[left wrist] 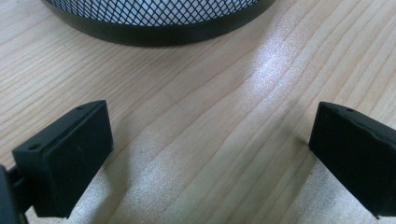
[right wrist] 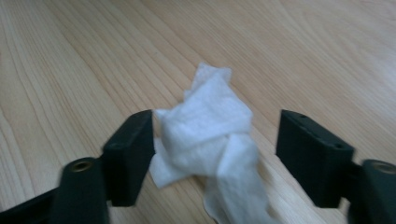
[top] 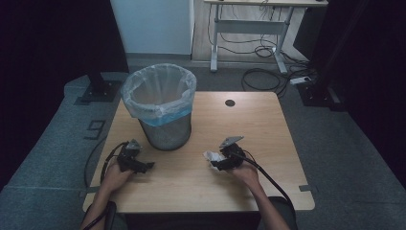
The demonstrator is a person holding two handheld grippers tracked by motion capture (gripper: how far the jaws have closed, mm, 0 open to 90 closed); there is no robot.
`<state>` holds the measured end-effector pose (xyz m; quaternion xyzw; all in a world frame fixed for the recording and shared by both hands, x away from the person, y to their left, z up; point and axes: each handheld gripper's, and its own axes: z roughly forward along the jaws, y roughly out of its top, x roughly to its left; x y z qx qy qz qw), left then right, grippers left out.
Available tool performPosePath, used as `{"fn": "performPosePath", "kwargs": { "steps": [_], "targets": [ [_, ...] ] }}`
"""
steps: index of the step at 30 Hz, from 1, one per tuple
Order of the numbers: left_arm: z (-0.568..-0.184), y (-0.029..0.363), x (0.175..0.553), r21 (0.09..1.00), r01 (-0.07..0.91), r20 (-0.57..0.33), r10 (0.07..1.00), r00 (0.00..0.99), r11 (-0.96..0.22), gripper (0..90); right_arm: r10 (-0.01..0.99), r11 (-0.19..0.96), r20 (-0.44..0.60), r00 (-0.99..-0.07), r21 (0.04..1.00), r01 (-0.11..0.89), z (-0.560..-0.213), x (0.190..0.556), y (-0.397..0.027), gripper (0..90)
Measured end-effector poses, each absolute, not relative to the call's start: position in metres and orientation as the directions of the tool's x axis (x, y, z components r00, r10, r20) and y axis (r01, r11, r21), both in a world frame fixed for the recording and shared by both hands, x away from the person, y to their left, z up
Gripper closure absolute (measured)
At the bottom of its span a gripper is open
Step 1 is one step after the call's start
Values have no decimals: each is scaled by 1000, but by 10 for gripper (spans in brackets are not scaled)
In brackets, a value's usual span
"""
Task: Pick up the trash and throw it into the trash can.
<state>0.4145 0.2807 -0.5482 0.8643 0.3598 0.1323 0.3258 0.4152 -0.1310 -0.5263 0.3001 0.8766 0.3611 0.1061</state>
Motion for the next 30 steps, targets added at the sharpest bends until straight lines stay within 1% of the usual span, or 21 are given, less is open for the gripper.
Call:
{"fn": "performPosePath", "kwargs": {
  "steps": [1,3,6,7,8,11,14,18,30],
  "targets": [
    [-548,281,414,658,536,-6,708,706,-529,0,603,559,31,-797,697,449,-526,415,-131,356],
    [-548,281,414,658,536,-6,708,706,-529,0,595,574,27,-803,685,448,-530,417,-127,395],
    [-548,281,414,658,536,-6,708,706,-529,0,590,598,9,-808,667,444,-534,418,-123,474],
    [-548,281,414,658,536,-6,708,706,-529,0,593,600,5,-805,664,446,-534,418,-123,535],
    [-548,281,414,658,536,-6,708,706,-529,0,593,600,5,-805,664,446,-534,418,-123,535],
    [-548,281,414,658,536,-6,708,706,-529,0,598,597,18,-801,658,460,-533,419,-124,615],
    [-548,281,414,658,536,-6,708,706,-529,0,601,588,38,-798,656,474,-531,419,-125,662],
    [-548,281,415,658,536,-6,708,706,-529,0,596,577,57,-801,664,476,-526,419,-127,682],
    [-548,280,415,658,536,-7,708,707,-529,0,592,574,45,-805,678,460,-496,417,-131,681]
  ]
}}
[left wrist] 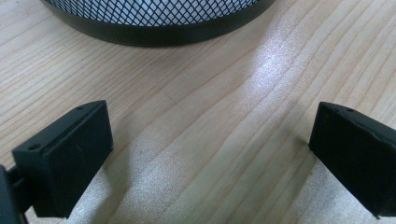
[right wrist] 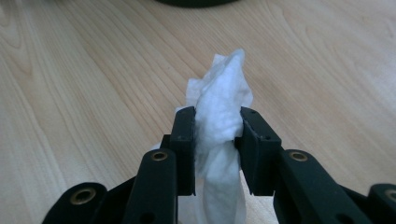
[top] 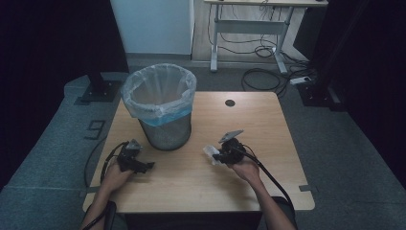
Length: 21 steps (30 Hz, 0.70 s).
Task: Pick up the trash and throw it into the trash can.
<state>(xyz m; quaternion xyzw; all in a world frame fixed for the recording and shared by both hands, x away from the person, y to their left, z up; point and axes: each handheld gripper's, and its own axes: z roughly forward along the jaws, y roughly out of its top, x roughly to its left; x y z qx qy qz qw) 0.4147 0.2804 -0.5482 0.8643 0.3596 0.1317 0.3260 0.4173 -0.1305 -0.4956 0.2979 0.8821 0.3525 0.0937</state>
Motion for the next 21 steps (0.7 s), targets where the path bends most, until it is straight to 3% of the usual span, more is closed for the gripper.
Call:
{"fn": "performPosePath", "kwargs": {
  "steps": [21],
  "targets": [
    [-548,280,415,658,534,-9,704,710,-531,0,561,575,50,-826,694,433,-434,427,-128,663]
  ]
}}
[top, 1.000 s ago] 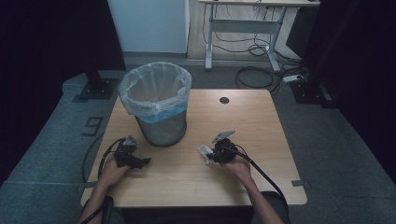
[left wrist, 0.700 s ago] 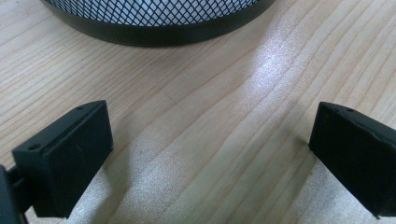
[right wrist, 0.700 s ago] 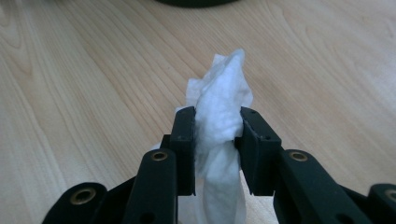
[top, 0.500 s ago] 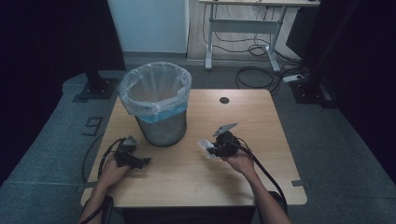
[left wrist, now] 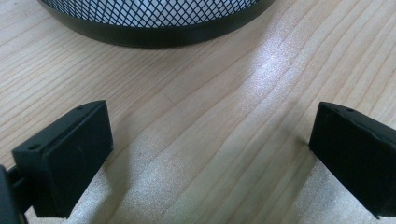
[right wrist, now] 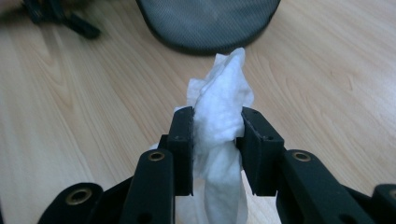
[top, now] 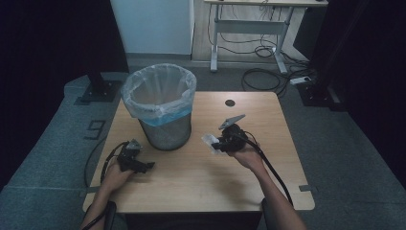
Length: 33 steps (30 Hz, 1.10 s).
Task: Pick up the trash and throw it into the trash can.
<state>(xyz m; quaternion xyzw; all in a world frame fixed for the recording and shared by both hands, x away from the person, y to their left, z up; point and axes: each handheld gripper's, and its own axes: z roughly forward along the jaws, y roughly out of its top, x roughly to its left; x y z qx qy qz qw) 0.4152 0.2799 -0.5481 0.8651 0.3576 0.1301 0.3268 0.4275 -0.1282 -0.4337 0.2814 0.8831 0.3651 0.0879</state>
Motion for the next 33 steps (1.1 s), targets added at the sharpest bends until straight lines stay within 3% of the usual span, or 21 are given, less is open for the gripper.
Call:
{"fn": "performPosePath", "kwargs": {
  "steps": [33],
  "targets": [
    [-548,280,415,658,532,-6,703,711,-533,0,565,527,86,-821,728,439,-332,461,-126,659]
  ]
}}
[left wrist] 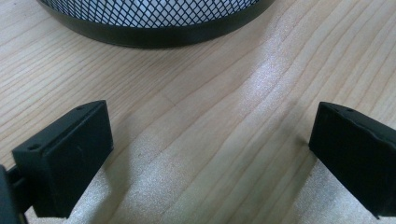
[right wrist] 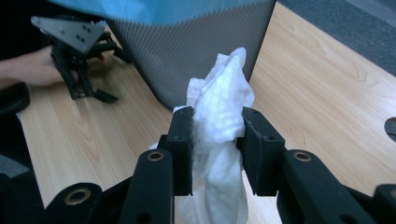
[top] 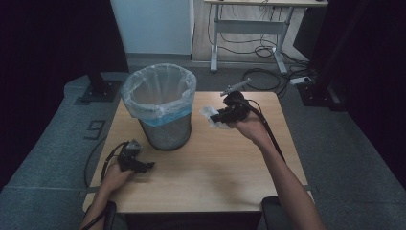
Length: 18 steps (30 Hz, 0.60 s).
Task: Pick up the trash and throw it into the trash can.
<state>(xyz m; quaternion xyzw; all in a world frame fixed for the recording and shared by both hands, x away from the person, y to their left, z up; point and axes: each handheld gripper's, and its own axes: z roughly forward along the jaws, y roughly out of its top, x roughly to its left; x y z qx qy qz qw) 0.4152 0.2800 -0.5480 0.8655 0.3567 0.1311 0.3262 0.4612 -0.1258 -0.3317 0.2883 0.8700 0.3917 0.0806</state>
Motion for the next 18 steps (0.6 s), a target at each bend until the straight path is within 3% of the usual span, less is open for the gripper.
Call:
{"fn": "performPosePath", "kwargs": {
  "steps": [18],
  "targets": [
    [-548,280,415,659,532,-7,703,711,-532,0,560,525,76,-825,738,424,-277,480,-106,660]
  ]
}}
